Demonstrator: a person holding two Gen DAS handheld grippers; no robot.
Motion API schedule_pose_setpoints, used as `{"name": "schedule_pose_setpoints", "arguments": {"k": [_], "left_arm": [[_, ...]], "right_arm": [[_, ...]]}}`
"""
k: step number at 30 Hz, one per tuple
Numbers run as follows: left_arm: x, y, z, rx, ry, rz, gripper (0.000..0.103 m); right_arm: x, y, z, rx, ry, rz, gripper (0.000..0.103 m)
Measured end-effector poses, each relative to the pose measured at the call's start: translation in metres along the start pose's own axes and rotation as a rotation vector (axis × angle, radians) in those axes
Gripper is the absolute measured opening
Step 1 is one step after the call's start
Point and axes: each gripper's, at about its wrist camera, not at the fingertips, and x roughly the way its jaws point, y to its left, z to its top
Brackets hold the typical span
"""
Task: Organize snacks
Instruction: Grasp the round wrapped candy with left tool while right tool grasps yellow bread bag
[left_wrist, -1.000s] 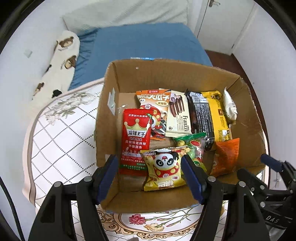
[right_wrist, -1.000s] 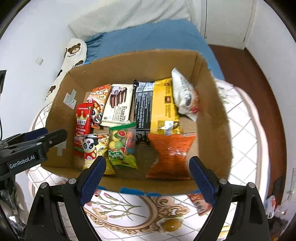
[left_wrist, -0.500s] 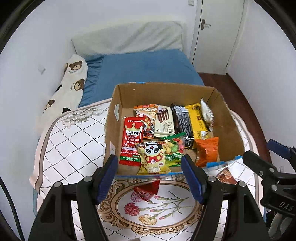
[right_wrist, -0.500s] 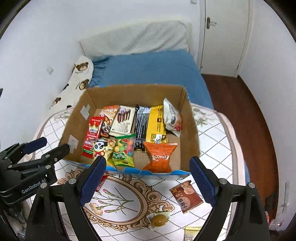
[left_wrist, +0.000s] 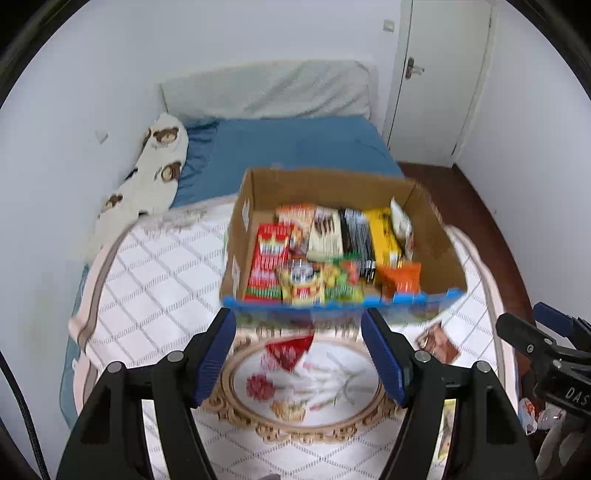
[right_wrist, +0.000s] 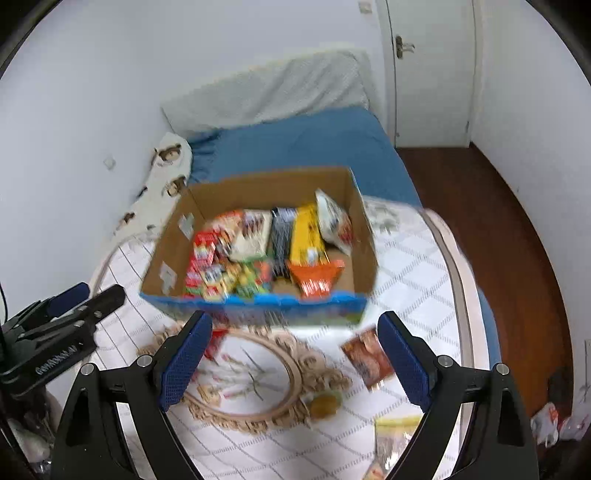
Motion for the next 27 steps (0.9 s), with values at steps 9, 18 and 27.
{"name": "schedule_pose_setpoints", "arguments": {"k": [9,18,27], "left_arm": [[0.083,-0.010,-0.087,0.022,0.292,0.032,0.069],[0.151,-0.086,-0.120,0.170,0.493,-0.079,0.069],[0.192,-0.187,-0.129,0.511,0.482,-0.125,0.066]], "right_arm": [[0.071,-0.079,-0.103,0.148,0.305,-0.126,0.093],[0.141,-0.130,-0.190,0.226,0.516,-0.235,0.093],[0.146,-0.141,-0.217,0.235,0.502,-0.229,0.071]]}}
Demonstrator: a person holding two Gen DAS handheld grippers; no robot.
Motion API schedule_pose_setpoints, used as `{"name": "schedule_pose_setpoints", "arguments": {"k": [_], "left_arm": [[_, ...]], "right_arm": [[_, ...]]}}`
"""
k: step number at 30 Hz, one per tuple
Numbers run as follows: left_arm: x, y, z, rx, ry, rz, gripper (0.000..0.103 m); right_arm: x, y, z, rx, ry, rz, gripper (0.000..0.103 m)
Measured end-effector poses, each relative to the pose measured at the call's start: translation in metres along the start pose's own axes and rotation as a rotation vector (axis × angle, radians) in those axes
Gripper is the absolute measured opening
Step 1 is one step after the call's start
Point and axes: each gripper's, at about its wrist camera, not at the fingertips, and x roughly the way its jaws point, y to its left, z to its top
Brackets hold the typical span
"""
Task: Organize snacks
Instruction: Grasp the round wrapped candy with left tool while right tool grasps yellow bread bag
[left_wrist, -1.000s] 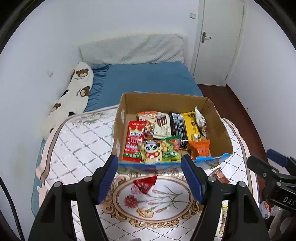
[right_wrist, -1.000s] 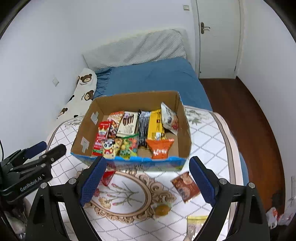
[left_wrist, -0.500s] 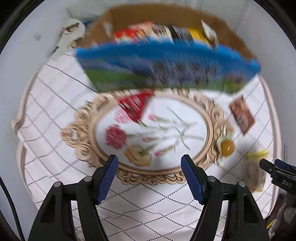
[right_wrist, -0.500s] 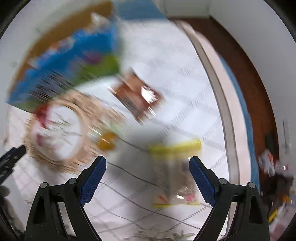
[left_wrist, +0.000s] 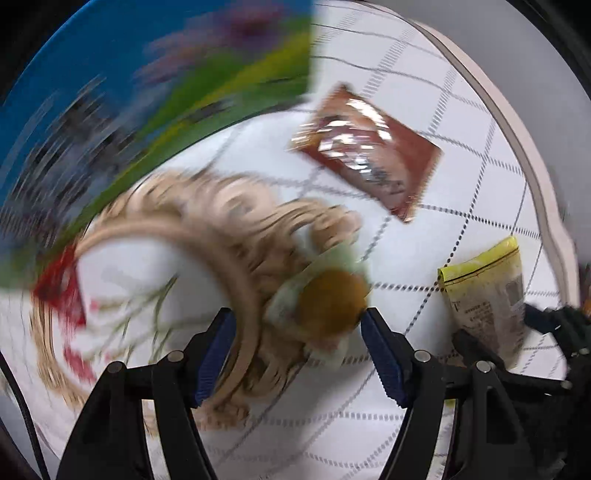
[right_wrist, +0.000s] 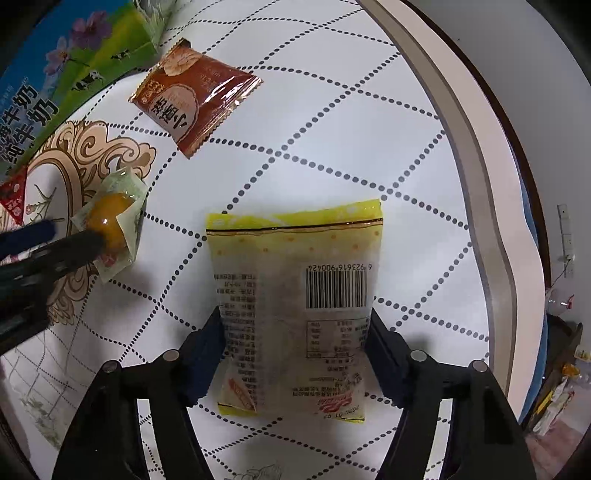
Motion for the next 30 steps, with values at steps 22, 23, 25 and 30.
{"name": "schedule_pose_setpoints", "arguments": {"k": [22,23,25,30], "left_arm": [[0.011,0.133,-0.099,-0.382,0.109,-0.106,0.032],[0.015,0.140,-0.106,-0.406,0.117,-0.123,0.032],[0.021,0.150,-0.113,-0.437,0.127,-0.156,0.032],[0.035,0.161,-0.111,-0.462,0.141,-0.199,0.039]], "right_arm": [[-0.011,0.029,-0.017,-0.114,0.049,0.171,0.053],[-0.010,0.039,-0.018,-0.136,0.055,0.181,0.053],[-0.007,0.060,-0.017,-0.181,0.071,0.192,0.053],[0.001,0.087,-0.020,-0.251,0.100,0.134,0.058]]}}
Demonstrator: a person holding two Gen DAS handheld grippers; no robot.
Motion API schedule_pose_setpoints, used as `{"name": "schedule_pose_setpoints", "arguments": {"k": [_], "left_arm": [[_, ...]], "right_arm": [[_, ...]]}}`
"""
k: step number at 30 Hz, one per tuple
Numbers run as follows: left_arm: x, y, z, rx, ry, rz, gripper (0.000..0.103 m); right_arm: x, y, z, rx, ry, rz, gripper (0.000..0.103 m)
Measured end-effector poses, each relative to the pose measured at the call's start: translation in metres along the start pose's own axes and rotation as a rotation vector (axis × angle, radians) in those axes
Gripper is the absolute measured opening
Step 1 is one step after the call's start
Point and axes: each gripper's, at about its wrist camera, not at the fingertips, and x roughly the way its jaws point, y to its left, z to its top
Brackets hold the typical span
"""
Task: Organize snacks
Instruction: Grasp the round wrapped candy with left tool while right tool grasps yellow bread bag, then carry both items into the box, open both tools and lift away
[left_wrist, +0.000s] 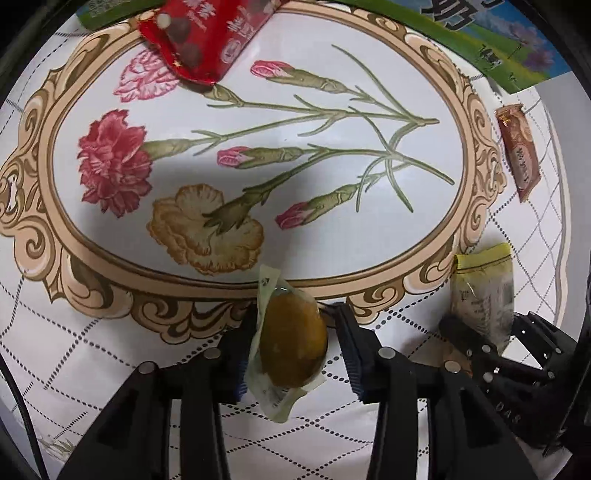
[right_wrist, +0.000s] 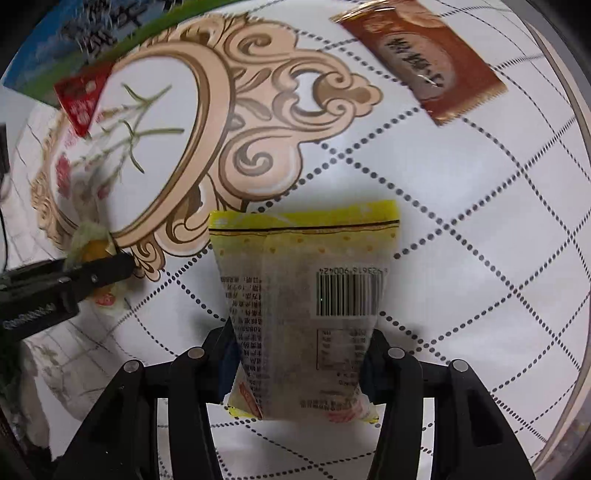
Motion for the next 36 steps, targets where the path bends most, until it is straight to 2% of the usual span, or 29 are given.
{"name": "schedule_pose_setpoints", "arguments": {"k": [1,4,6,9,10,13,20,25,30,32,36], "left_arm": [[0.002,-0.002,0.001,0.009,0.000,0.011,0.039],[0.006,-0.007,0.018,0.029,-0.018,0.043,0.039],[0.005,-0.016,0.016,0.051,-0.034,0.088,0.032],[0.001,-0.030,0.003,0.077,-0.052,0.117,0.031],[0.006,-0.040,-0.004,0.080,-0.055,0.121,0.031],[-0.004,-0.042,-0.011,0.071,-0.067,0.111,0.031],[-0.074,-0.058,-0.014,0.068,-0.158,0.015,0.031],[-0.138,-0.071,0.001,0.065,-0.254,-0.078,0.031],[-0.203,-0.073,0.044,0.074,-0.336,-0.144,0.031],[-0.224,-0.076,0.069,0.081,-0.361,-0.135,0.031],[-0.244,-0.063,0.125,0.071,-0.375,-0.097,0.031]], "right_arm": [[0.000,0.002,0.000,-0.002,0.002,0.000,0.061],[0.002,0.005,-0.001,-0.008,0.009,-0.012,0.061],[0.001,0.007,-0.001,-0.012,0.010,-0.019,0.061],[-0.002,0.012,-0.006,-0.028,-0.008,-0.040,0.050],[0.003,0.018,-0.020,-0.025,-0.015,-0.034,0.049],[-0.012,0.006,-0.030,0.001,-0.039,0.008,0.048],[-0.068,-0.011,-0.033,0.053,-0.106,0.142,0.047],[-0.131,-0.009,-0.009,0.032,-0.203,0.220,0.047],[-0.215,0.001,0.042,-0.020,-0.327,0.259,0.047],[-0.238,0.005,0.064,-0.043,-0.366,0.259,0.047],[-0.249,0.043,0.145,-0.083,-0.416,0.198,0.047]]}}
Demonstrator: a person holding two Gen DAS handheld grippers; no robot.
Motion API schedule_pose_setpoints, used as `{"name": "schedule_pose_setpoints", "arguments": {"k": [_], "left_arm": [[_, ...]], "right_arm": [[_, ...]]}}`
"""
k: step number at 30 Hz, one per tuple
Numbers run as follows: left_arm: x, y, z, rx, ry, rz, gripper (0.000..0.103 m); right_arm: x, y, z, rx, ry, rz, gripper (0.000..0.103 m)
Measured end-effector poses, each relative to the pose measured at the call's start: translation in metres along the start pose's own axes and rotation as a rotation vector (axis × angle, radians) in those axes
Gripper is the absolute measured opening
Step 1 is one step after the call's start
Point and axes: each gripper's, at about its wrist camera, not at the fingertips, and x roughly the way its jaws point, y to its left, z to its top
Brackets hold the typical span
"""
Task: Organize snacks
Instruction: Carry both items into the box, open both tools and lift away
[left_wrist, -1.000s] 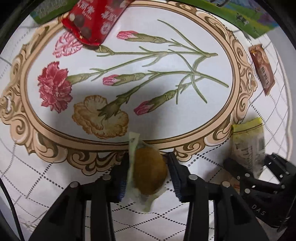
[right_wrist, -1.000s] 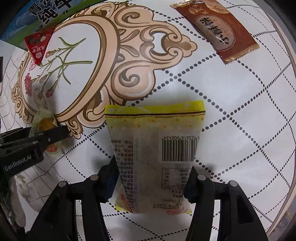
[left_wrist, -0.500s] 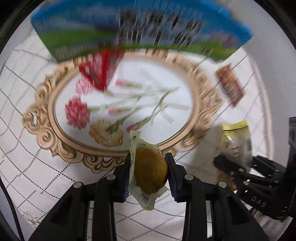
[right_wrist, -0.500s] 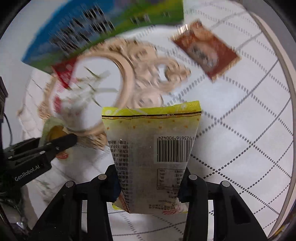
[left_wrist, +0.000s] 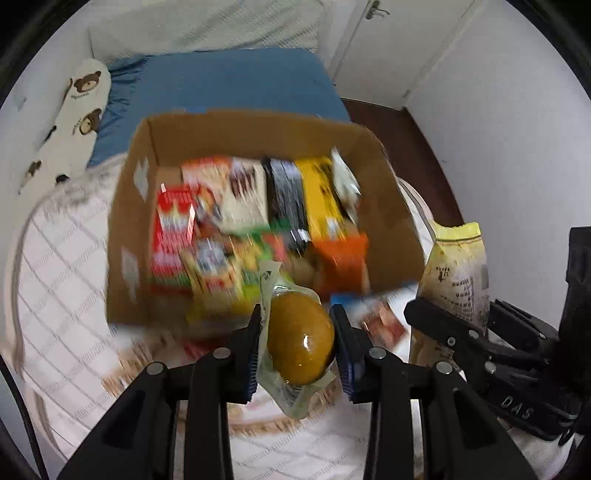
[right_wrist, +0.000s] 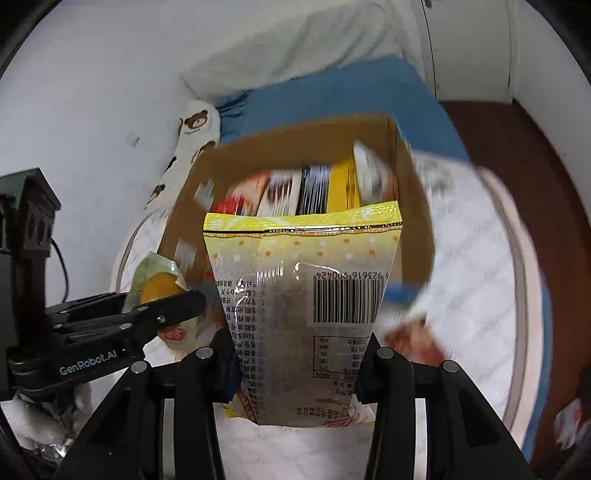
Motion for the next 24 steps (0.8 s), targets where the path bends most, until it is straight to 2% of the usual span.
{"name": "schedule_pose_setpoints", "arguments": {"k": [5,9,12,17,18,19,20,22,23,24], "left_arm": [[0.037,0.026,0.064,-0.053,0.068,0.039,0.031],[0.075,0.048,0.097,-0.116,0.150,0.037,0.031],[0.102,0.061,0.114,-0.129,0.202,0.069,0.031],[0.136,0.077,0.120,-0.141,0.261,0.118,0.032],[0.141,0.079,0.120,-0.144,0.267,0.120,0.032],[0.145,0.082,0.121,-0.147,0.270,0.121,0.033],[0.147,0.085,0.121,-0.150,0.268,0.128,0.038],[0.149,0.088,0.123,-0.150,0.265,0.131,0.059],[0.148,0.090,0.122,-0.152,0.261,0.136,0.077],[0.149,0.090,0.124,-0.150,0.258,0.143,0.083]], "right_arm": [[0.063,0.011,0.074,0.002,0.055,-0.024,0.047],[0.132,0.016,0.113,0.013,0.117,-0.045,0.047],[0.169,0.009,0.128,0.021,0.158,-0.050,0.047],[0.213,0.003,0.138,0.026,0.206,-0.069,0.047],[0.221,0.001,0.140,0.028,0.218,-0.082,0.048],[0.228,0.000,0.142,0.028,0.235,-0.099,0.053],[0.234,-0.001,0.143,0.031,0.253,-0.105,0.059],[0.239,-0.003,0.144,0.023,0.252,-0.111,0.086],[0.239,-0.004,0.144,0.013,0.246,-0.123,0.088],[0.238,-0.005,0.145,0.008,0.244,-0.125,0.088]]}}
